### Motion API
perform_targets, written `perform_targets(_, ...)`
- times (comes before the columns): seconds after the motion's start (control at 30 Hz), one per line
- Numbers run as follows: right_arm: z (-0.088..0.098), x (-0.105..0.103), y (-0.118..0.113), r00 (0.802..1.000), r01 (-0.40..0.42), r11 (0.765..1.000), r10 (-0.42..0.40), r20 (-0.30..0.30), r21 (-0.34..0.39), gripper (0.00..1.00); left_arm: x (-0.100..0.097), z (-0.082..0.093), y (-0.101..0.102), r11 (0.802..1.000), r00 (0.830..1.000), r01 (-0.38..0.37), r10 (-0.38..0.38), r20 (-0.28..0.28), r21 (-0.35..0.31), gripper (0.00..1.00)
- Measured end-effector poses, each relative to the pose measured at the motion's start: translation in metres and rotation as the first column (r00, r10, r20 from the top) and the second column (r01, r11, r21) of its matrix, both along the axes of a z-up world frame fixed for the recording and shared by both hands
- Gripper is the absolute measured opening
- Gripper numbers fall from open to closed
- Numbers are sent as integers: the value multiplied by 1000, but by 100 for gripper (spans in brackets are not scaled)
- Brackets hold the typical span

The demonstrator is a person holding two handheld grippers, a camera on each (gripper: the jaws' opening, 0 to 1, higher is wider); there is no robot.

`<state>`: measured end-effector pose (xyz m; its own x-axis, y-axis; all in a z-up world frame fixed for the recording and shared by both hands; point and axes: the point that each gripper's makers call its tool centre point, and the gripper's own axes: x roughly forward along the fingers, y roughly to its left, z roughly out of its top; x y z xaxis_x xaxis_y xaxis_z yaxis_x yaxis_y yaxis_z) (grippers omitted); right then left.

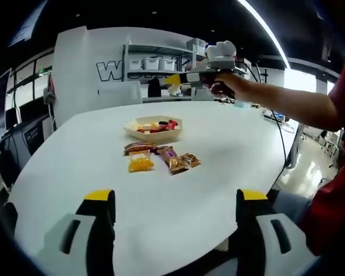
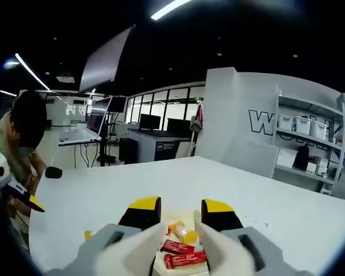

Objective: Place the target food into the container with the food tongs after gripping and lifting it, then release it inside without dropping or visibly crushing the food.

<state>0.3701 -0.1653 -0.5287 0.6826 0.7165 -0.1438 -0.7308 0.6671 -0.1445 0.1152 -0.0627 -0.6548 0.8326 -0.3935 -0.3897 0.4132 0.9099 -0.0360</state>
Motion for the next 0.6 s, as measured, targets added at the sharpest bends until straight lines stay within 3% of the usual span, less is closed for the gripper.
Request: perform_targets(0.6,-11,-14,-9,999,-4,999,5,-52,32,24,-4,4,-6,1000,1000,7,-7,9,5,84)
